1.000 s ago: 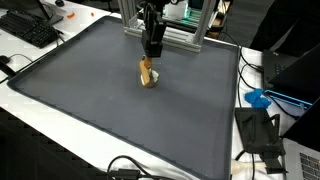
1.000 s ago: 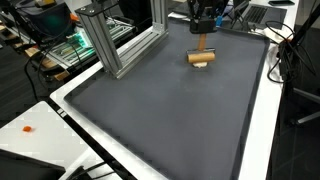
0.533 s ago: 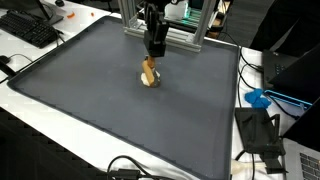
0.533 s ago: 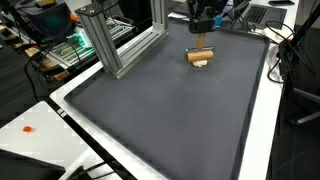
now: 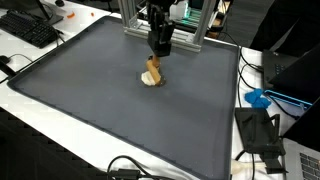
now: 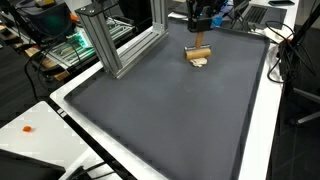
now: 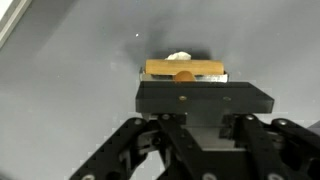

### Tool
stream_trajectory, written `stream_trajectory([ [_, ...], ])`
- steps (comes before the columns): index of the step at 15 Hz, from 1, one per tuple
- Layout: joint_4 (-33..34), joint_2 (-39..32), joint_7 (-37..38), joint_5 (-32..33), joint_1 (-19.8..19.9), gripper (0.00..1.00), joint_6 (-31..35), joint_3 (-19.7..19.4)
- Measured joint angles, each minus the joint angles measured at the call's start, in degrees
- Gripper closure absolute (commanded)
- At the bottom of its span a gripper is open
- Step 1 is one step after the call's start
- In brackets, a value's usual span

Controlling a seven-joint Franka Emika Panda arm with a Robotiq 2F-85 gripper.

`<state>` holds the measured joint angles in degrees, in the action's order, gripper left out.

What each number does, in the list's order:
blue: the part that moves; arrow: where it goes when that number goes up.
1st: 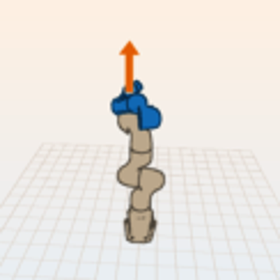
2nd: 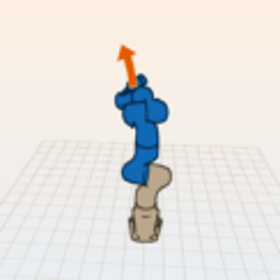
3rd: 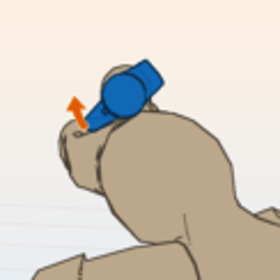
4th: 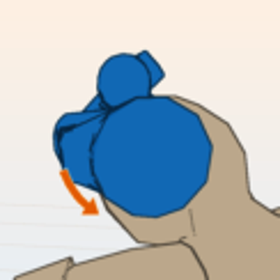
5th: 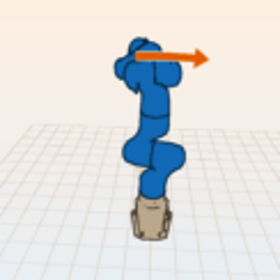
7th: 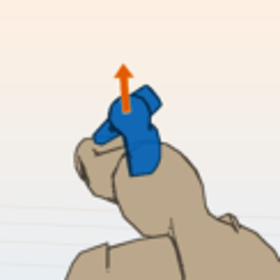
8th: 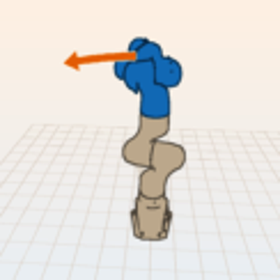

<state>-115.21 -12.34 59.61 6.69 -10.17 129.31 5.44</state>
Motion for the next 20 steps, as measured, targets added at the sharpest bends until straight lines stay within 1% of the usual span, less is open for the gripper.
stream_trajectory([
  [5,-0.11,-0.05,-1.60,-1.24,-0.62,0.78,-1.74,0.47],
  [9,-0.23,-0.11,-2.54,-1.31,-1.13,0.78,-2.33,0.58],
  [11,-0.22,-0.12,-4.28,-0.92,-1.15,0.78,-2.30,0.58],
  [14,-0.22,-0.11,-9.51,-0.58,-1.16,0.78,-2.23,0.58],
  [20,-0.02,0.21,-26.13,0.31,-1.07,0.78,-0.63,0.56],
])
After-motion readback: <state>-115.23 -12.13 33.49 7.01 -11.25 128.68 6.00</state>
